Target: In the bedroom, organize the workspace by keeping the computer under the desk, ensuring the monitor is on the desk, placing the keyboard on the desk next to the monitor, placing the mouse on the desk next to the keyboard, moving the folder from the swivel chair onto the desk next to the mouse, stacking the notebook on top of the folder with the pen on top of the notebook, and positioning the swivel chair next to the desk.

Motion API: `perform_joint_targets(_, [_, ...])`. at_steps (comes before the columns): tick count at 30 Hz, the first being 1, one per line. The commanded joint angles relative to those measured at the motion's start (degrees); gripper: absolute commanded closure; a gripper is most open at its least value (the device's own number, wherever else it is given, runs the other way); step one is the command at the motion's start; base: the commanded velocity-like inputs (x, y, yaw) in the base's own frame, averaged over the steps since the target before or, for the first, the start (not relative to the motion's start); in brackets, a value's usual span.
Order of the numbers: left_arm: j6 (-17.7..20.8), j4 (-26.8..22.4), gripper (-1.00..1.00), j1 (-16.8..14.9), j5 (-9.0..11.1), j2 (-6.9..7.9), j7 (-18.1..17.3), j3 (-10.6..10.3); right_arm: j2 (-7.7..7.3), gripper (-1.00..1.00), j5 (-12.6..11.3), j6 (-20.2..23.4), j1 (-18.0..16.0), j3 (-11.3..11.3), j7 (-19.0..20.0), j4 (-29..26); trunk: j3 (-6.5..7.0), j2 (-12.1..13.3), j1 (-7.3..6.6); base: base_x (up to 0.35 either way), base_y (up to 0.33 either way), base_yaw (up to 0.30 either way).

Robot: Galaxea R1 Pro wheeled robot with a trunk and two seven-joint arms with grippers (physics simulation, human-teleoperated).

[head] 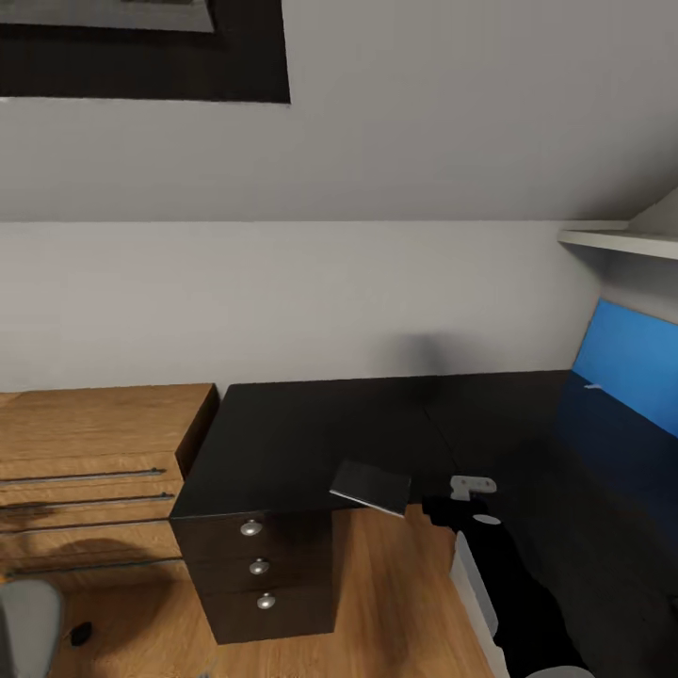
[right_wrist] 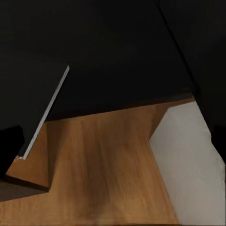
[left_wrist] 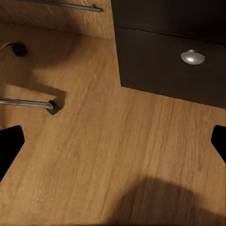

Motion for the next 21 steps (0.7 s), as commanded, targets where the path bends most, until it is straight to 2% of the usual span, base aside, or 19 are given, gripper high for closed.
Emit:
perform_joint_targets(1, [-0.1, 0.0, -1.00, 0.0, 0.6, 0.05, 0.3, -0.2, 0.35, -1.00, 0.0, 0.7, 0.3, 0.0, -0.2, -0.5, -0.05, 0.0, 0.01, 0.000, 0.000, 0.277])
perform_joint_targets(2, [-0.1, 0.2, -1.00, 0.0, 0.6, 0.06, 0.3, -0.2, 1.98, -1.00, 0.2, 2.6, 1.1, 0.0, -0.4, -1.7, -0.05, 0.0, 0.01, 0.000, 0.000, 0.277])
perform_joint_targets(8, [-0.1, 0.6, -1.00, 0.0, 0.7, 0.06, 0.2, -0.2, 2.95, -1.00, 0.3, 3.8, 1.6, 0.1, -0.5, -2.0, -0.05, 0.0, 0.01, 0.000, 0.000, 0.277])
perform_joint_targets(10, [-0.3, 2.4, -1.00, 0.0, 0.7, 0.16, 0.2, -0.2, 3.20, -1.00, 0.2, 4.0, 2.0, 0.1, -0.5, -2.1, -0.05, 0.0, 0.01, -0.100, 0.011, 0.277])
perform_joint_targets(17, [-0.9, 8.0, -1.00, 0.0, 0.8, 0.38, 0.1, 0.0, 3.89, -1.00, 0.1, 4.1, 2.3, 0.2, -0.5, -1.9, -0.13, 0.0, 0.01, -0.248, 0.089, 0.277])
perform_joint_targets(18, [-3.2, 13.5, -1.00, 0.0, 0.7, 0.49, 0.1, 0.1, 4.05, -1.00, 0.1, 4.1, 2.3, 0.3, -0.5, -1.8, -0.15, 0.0, 0.01, -0.111, 0.040, 0.277])
perform_joint_targets(21, [-6.6, 16.8, -1.00, 0.0, 0.6, 0.72, -0.1, 0.1, 4.26, -1.00, 0.1, 4.1, 2.4, 1.2, -0.5, -1.8, -0.23, 0.0, 0.01, -0.058, 0.021, 0.277])
